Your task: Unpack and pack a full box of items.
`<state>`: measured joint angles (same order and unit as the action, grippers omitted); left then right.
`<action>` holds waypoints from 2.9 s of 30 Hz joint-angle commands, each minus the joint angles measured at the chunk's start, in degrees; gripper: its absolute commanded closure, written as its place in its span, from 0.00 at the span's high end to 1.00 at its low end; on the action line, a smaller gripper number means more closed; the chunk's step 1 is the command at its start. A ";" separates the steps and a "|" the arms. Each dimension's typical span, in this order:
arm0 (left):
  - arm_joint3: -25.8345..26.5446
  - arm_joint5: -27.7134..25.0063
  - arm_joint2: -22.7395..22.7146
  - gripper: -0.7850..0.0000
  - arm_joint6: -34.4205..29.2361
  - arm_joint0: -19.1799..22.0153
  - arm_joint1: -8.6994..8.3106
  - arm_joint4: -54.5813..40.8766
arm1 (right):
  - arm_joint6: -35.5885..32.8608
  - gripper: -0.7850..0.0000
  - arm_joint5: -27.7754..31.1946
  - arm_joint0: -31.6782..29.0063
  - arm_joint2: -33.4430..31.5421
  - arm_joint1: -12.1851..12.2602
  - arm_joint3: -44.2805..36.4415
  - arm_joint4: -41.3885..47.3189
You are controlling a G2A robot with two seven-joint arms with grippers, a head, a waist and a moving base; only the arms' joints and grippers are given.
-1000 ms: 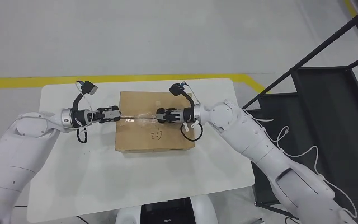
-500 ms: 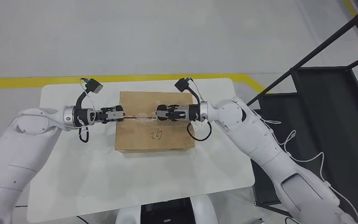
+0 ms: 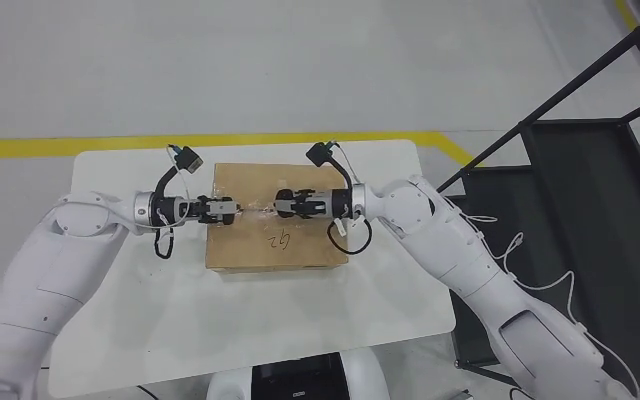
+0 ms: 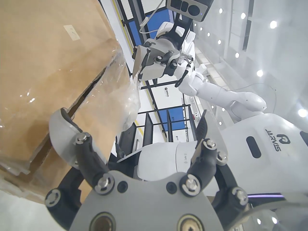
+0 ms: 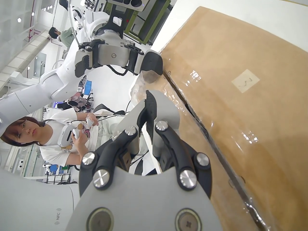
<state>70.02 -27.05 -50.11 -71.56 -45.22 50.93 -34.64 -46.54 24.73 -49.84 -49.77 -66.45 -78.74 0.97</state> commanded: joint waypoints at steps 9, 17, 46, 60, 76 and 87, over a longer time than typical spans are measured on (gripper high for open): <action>-1.80 0.59 0.79 1.00 -0.22 1.05 1.26 0.88 | -0.80 1.00 0.59 0.13 -0.01 -0.34 -0.43 0.69; -2.39 0.55 0.38 1.00 -1.39 0.96 1.65 1.96 | -1.56 1.00 0.85 -0.23 -0.56 -0.39 -1.12 1.46; -0.63 -1.96 -7.37 1.00 -0.94 -2.85 0.62 3.86 | -6.43 1.00 -1.80 -3.44 1.41 -0.29 -3.19 -0.17; 1.57 -0.66 -12.24 1.00 -1.35 -7.10 -0.70 4.64 | -6.06 1.00 -1.12 2.24 7.77 -3.81 -0.33 6.15; 2.82 0.75 -14.66 1.00 -3.08 -8.50 -0.91 2.85 | -10.14 1.00 4.68 6.19 11.37 -7.64 7.56 20.28; 2.76 3.78 -13.71 1.00 -9.45 -7.91 -0.77 2.40 | -12.44 1.00 4.50 5.91 9.31 -7.54 10.98 21.11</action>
<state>72.86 -23.33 -63.83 -81.03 -53.20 50.14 -32.33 -58.94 29.47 -43.92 -40.54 -73.93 -67.79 22.14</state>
